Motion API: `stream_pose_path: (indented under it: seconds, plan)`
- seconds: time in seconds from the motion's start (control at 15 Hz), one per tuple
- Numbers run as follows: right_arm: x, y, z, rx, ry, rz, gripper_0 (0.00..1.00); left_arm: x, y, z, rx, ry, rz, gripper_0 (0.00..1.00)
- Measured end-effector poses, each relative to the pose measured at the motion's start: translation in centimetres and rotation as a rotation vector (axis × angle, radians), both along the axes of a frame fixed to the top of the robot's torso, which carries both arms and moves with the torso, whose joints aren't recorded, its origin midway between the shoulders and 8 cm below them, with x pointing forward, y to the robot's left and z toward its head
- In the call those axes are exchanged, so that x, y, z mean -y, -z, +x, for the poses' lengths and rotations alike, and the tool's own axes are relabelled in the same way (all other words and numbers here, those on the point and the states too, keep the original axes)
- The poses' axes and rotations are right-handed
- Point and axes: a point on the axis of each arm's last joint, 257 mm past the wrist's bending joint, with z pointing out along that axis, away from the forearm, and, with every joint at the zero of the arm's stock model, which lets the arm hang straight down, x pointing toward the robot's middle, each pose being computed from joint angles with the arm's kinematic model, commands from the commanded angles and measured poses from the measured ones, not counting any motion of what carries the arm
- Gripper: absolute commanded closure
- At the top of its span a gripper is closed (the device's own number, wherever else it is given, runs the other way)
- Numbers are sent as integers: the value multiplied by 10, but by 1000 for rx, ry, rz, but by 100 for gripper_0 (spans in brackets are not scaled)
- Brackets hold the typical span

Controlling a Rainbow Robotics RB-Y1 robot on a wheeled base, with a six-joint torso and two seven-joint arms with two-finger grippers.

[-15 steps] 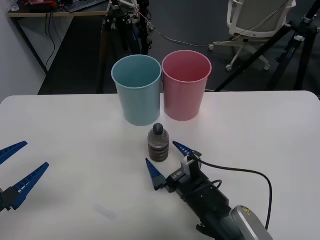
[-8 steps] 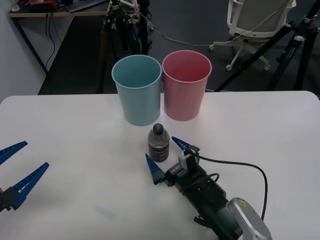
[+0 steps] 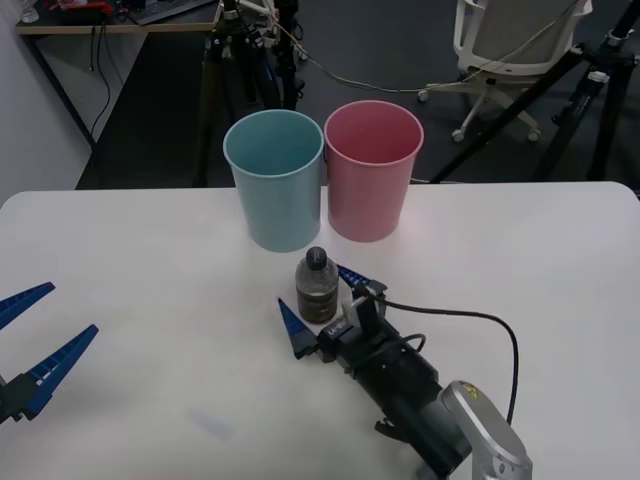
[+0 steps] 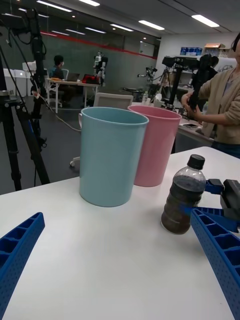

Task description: Grasp the object on the table and drop it into the matching bin: aluminum can to the light blue bin, PET bottle to the pink bin.

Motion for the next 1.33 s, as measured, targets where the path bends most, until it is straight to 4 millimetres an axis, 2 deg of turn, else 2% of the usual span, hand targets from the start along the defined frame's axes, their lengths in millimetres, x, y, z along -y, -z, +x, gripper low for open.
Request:
stream_pose_path:
  seconds: [0.33,1.33]
  plan:
    - [-10,-10,5,11,-5,9,0,0,0,0,0,0,0,0]
    - [-5,-8,14,51,27,-82,0,0,0,0,0,0,0,0]
